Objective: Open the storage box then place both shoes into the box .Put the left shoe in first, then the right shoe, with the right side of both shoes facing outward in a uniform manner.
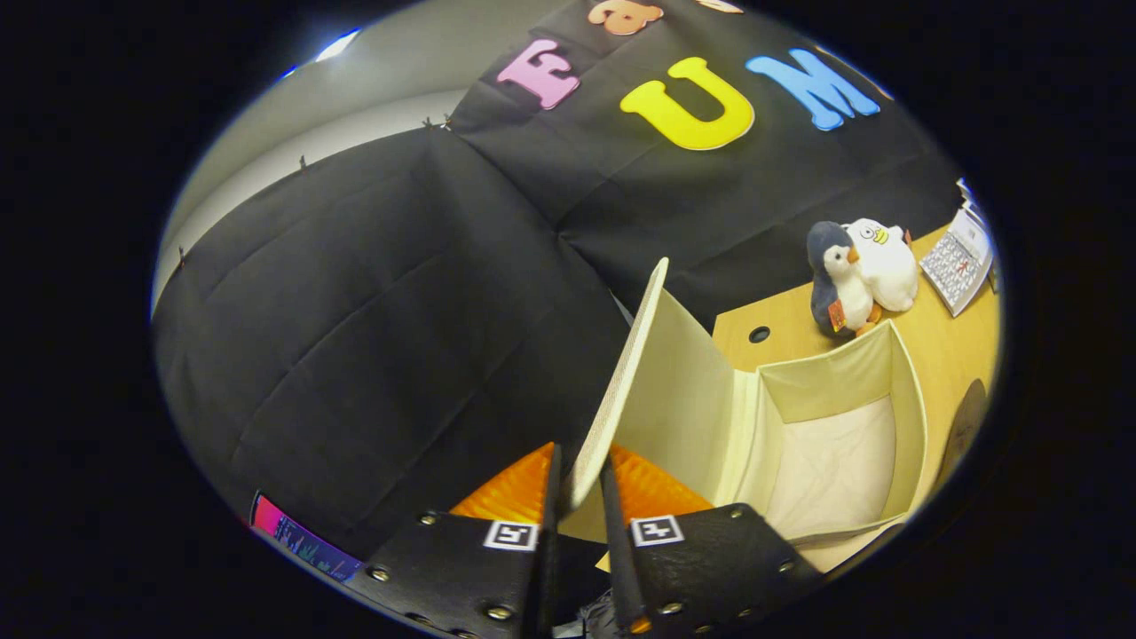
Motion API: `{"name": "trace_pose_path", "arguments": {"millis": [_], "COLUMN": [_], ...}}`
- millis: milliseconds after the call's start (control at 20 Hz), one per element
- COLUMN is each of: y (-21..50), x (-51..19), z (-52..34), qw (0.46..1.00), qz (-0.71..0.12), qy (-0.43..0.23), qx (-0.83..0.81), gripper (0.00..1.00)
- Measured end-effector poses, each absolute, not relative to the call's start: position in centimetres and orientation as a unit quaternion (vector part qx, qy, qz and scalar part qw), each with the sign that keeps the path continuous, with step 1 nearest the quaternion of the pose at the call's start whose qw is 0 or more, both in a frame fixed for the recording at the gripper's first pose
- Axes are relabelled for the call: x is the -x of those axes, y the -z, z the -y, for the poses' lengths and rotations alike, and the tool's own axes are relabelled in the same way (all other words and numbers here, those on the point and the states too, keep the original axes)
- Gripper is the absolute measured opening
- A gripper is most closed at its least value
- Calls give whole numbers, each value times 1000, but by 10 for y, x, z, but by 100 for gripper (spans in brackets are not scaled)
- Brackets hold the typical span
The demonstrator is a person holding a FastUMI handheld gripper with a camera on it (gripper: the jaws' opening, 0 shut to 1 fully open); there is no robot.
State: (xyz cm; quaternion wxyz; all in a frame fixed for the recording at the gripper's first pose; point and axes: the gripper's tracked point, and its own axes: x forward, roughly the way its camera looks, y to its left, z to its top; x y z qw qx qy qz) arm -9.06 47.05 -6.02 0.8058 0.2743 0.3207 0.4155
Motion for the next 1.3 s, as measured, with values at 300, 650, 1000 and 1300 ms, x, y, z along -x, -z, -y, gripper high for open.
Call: {"name": "trace_pose_path", "arguments": {"millis": [300,650,1000,1300], "y": [58,53,69,87], "x": [93,58,22,3], "z": [-467,-398,-304,-238], "qw": [818,871,924,943], "qz": [-296,-241,-197,-202], "qy": [-433,-389,-315,-257], "qx": [-235,-177,-91,-67], "gripper": [97,97,97,98]}}
